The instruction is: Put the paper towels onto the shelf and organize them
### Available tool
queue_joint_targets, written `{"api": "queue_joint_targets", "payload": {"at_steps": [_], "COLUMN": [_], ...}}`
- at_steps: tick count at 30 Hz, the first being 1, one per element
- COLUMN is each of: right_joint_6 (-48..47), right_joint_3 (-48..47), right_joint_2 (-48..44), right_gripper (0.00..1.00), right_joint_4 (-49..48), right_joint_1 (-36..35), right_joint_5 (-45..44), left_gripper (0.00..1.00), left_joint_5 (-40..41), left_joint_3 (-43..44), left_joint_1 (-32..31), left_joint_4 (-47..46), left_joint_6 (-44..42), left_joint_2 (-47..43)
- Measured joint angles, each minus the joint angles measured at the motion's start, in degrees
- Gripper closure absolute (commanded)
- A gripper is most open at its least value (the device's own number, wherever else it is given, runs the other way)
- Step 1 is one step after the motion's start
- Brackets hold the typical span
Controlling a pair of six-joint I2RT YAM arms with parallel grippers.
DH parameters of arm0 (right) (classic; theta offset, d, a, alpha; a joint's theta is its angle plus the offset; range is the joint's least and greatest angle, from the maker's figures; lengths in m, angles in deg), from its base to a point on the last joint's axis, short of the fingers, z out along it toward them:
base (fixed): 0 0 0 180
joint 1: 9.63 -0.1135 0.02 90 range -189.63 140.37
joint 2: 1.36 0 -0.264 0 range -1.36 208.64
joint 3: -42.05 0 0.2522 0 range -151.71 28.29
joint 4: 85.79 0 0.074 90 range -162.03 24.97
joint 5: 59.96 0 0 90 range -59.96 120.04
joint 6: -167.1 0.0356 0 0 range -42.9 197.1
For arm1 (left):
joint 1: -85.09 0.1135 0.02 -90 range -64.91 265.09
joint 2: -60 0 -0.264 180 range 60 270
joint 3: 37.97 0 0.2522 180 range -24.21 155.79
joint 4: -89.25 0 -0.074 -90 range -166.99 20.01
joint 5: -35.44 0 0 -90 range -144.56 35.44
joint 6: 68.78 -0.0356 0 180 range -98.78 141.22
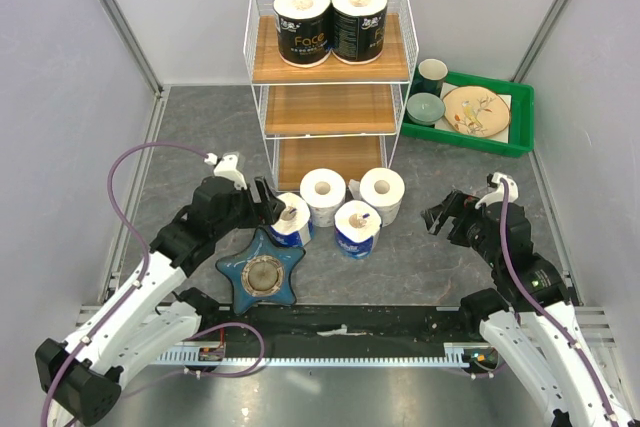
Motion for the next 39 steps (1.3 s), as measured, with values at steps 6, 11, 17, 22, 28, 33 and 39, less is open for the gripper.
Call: {"api": "queue_joint_targets", "payload": {"at_steps": [6, 11, 17, 22, 28, 33, 39], "right_joint_6": [0.37, 0.48, 0.5, 0.59, 0.85, 0.9, 0.9], "right_joint_3": [0.22, 0.28, 0.79, 0.92, 0.98, 0.98, 0.98], "right_joint_2": [-0.39, -0.79, -0.81, -0.96, -1.16, -1.18, -1.51], "right_gripper": [0.03, 0.02, 0.02, 0.02, 0.02, 0.02, 0.02], "right_joint_4": [-0.09, -0.13, -0.2, -0.31, -0.31, -0.31, -0.31], "right_joint_1": [0.02, 0.0, 0.02, 0.02, 0.02, 0.0, 0.02], "right_joint_5": [0.24, 0.57, 0.63, 0.66, 0.85, 1.07, 1.09], "left_gripper": [0.15, 0.16, 0.16, 0.16, 0.16, 0.17, 0.17], "left_joint_5": [1.11, 1.49, 2.19, 2.84, 3.91, 4.46, 5.53], "left_joint_3": [-0.81, -1.64, -2.4, -2.43, -3.26, -3.43, -3.5], "left_joint_1": [-0.17, -0.68, -1.05, -1.64, -2.25, -2.4, -2.54], "left_joint_4": [-0.02, -0.09, -0.15, -1.01, -2.25, -3.02, -3.78], "left_joint_6": [0.02, 0.02, 0.04, 0.04, 0.04, 0.04, 0.04], "left_joint_2": [2.21, 3.1, 4.26, 5.75, 6.97, 7.96, 9.07]}}
